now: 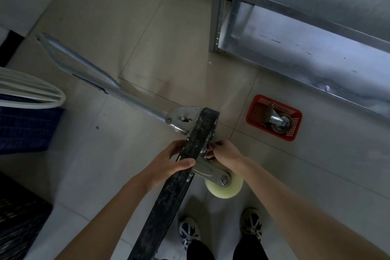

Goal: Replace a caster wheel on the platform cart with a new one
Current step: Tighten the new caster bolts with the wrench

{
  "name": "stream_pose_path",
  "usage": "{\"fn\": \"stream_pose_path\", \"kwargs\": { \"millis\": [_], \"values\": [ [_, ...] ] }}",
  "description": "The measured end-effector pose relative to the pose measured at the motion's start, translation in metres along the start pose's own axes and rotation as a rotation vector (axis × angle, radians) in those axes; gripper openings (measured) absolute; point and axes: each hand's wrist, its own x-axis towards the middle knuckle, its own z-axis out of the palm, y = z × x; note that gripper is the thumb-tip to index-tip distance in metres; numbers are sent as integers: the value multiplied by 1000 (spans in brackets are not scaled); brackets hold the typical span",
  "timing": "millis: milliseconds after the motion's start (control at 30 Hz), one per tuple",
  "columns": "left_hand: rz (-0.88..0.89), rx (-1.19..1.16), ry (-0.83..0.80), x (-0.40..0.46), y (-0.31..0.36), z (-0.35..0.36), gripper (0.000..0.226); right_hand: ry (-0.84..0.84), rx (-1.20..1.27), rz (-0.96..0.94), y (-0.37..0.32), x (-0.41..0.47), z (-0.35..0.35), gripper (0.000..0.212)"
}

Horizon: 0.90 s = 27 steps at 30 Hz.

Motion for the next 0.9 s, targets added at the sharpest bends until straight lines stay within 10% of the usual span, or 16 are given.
{"fn": "stream_pose_path", "kwargs": {
  "millis": [900],
  "values": [
    [3,-1,22,-1,1,1,92,15,-176,-108,8,-5,-2,17]
  ]
}}
